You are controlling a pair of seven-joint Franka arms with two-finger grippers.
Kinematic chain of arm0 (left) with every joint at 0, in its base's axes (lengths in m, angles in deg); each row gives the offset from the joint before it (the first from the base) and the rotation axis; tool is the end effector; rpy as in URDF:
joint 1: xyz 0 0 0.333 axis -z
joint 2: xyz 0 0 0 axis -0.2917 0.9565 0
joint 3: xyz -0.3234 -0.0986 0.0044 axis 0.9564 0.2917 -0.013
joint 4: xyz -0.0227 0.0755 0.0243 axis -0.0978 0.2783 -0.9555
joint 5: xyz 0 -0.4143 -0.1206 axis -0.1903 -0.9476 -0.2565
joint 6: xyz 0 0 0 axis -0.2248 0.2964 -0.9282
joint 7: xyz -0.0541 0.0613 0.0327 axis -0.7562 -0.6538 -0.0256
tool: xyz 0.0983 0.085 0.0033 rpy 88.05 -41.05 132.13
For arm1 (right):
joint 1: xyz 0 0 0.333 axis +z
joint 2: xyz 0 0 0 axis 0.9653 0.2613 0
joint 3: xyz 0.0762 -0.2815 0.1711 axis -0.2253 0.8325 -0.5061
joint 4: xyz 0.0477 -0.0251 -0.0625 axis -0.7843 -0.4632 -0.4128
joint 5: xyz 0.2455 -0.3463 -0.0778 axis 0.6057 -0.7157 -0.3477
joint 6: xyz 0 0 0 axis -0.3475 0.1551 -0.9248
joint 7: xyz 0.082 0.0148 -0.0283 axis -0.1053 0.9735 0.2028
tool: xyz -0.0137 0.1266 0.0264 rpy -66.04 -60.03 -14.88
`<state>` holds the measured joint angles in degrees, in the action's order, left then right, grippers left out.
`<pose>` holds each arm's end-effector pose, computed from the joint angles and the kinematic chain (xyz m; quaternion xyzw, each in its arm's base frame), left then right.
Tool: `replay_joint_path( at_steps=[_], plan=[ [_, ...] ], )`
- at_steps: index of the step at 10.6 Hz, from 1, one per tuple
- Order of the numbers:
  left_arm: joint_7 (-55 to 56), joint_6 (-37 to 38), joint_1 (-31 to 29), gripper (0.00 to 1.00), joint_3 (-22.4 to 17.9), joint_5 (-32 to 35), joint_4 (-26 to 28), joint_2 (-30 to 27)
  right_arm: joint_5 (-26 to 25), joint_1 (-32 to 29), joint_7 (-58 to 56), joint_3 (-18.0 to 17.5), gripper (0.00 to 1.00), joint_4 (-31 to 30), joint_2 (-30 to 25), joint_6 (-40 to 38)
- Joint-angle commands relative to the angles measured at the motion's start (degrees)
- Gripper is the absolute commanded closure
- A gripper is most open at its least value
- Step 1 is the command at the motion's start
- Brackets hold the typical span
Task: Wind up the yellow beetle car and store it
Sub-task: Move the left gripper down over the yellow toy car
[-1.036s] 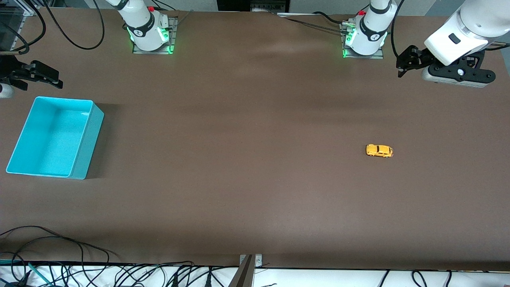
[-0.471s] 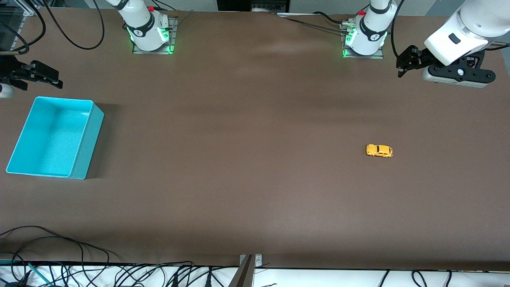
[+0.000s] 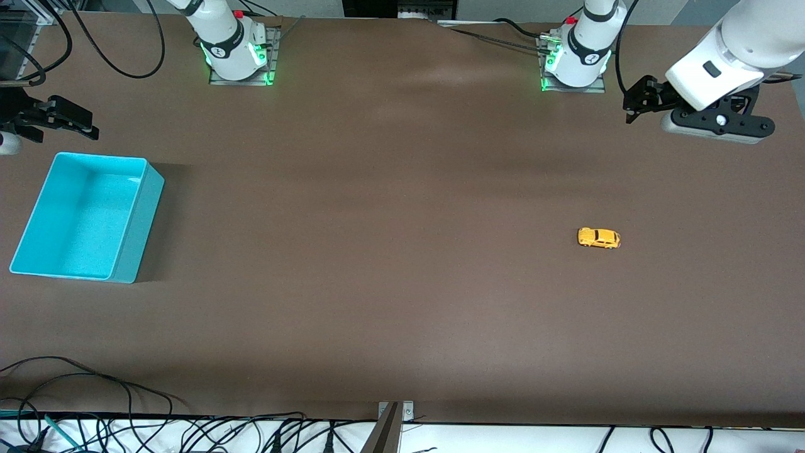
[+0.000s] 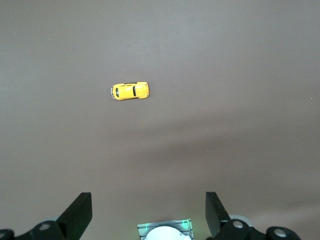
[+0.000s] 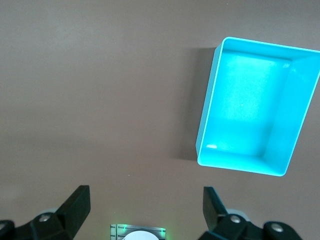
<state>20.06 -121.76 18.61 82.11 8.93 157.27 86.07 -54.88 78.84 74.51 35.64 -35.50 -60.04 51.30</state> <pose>0.5456 -0.1039 0.6066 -0.9929 0.0867 0.0770 0.0247 0.5779 -0.0323 0.6062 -0.9980 -0.0334 0.0539 0.0008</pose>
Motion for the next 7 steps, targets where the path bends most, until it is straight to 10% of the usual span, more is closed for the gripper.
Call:
replay_joint_path(
  at_steps=[1, 7],
  plan=[
    [-0.17, 1.08, -0.07, 0.0, 0.33, 1.14, -1.27, 1.7, 0.5, -0.03, 0.05, 0.25, 0.0, 1.44, 0.62, -1.33],
    [-31.58, 0.38, -5.59, 0.0, 0.24, 1.84, -1.36, 5.64, 0.85, -0.03, -0.3, 0.25, 0.0, 1.44, 0.62, -1.16]
  ],
)
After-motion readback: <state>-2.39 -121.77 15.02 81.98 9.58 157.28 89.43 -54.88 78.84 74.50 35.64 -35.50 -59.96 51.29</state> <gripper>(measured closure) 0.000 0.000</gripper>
